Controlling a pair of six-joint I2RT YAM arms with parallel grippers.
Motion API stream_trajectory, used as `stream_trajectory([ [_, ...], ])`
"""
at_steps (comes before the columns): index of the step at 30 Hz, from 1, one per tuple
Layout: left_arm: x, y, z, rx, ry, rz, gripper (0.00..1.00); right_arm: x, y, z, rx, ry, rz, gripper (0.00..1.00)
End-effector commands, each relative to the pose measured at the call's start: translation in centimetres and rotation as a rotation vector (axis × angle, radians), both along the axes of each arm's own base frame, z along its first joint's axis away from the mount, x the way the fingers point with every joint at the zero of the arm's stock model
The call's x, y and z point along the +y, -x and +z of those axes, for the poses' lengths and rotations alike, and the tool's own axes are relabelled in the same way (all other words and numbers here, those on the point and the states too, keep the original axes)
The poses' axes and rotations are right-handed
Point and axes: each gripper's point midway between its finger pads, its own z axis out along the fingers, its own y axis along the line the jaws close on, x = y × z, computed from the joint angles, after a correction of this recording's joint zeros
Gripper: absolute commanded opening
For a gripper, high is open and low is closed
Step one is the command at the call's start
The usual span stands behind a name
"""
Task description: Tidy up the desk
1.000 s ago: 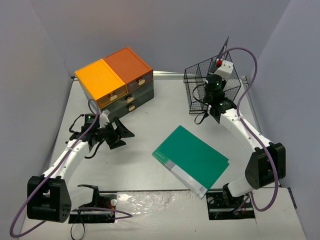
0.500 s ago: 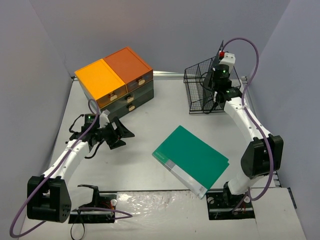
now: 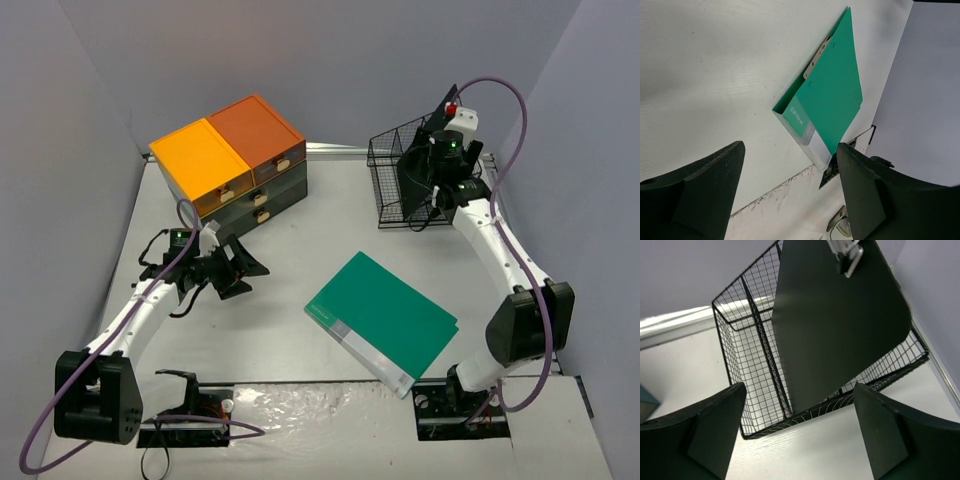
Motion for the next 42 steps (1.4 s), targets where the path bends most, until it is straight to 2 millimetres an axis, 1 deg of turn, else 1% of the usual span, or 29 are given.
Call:
stream_trajectory([
  [1, -0.4, -1.3, 1.9, -0.078, 0.022, -0.017, 0.70, -1.0, 2.8, 8.8, -0.228, -0.036, -0.049, 0.91],
  [3, -0.4, -1.4, 1.8, -0.080, 0.024, -0.018, 0.70, -1.4, 3.4, 9.3, -0.238, -0.043, -0.070, 0.93],
  [5, -0.6, -1.5, 1.8, -0.078, 0.032, -0.021, 0.70, -1.8, 4.6, 10.0, -0.247, -0.065, -0.097, 0.94],
  [9, -0.7, -1.6, 2.0, -0.092, 0.042, -0.029, 0.70, -2.1, 6.5, 8.9, -0.202, -0.092, -0.123, 0.95],
  [11, -0.9, -1.5, 2.1, -0.098, 0.049, -0.037, 0.70, -2.4, 7.6, 7.7, -0.152, -0.105, -0.144, 0.96],
  [12, -1.0, -1.4, 2.1, -0.101, 0.053, -0.044, 0.70, -2.3, 7.6, 7.6, -0.154, -0.122, -0.149, 0.95],
  [13, -1.1, -1.4, 2.1, -0.103, 0.056, -0.049, 0.70, -2.1, 7.9, 6.8, -0.127, -0.136, -0.150, 0.95],
  [15, -1.8, -1.2, 2.4, -0.118, 0.071, -0.074, 0.70, -1.0, 9.3, 3.2, -0.011, -0.188, -0.126, 0.95],
  [16, -2.2, -1.1, 2.4, -0.121, 0.076, -0.086, 0.70, -0.8, 9.9, 1.8, 0.036, -0.190, -0.121, 0.96],
  [18, -2.8, -1.1, 2.6, -0.135, 0.080, -0.105, 0.70, 0.2, 11.2, -0.7, 0.117, -0.216, -0.094, 0.95],
  [20, -4.3, -0.5, 2.2, -0.130, 0.081, -0.153, 0.70, 0.9, 13.2, -4.6, 0.230, -0.226, -0.086, 0.95],
  [23, -6.0, -0.3, 1.6, -0.129, 0.078, -0.194, 0.71, 2.5, 15.8, -7.9, 0.339, -0.274, -0.052, 0.95],
  [27, -7.6, -0.2, -0.7, -0.078, 0.062, -0.215, 0.71, 4.2, 19.0, -10.9, 0.430, -0.289, -0.023, 0.95],
  [31, -8.8, -0.2, -2.7, -0.052, 0.058, -0.224, 0.71, 5.2, 20.8, -13.2, 0.507, -0.308, 0.004, 0.95],
  [34, -9.4, 0.3, -4.8, -0.011, 0.039, -0.238, 0.71, 5.5, 21.6, -14.4, 0.549, -0.290, 0.011, 0.95],
  [36, -9.5, 0.8, -5.9, 0.018, 0.036, -0.237, 0.71, 5.4, 22.0, -15.7, 0.587, -0.246, 0.009, 0.95],
  [39, -10.0, 1.6, -6.6, 0.026, 0.042, -0.235, 0.71, 4.7, 22.0, -17.4, 0.631, -0.180, -0.019, 0.95],
  [42, -10.3, 2.6, -7.3, 0.037, 0.036, -0.232, 0.71, 4.3, 21.7, -18.7, 0.649, -0.131, -0.038, 0.96],
])
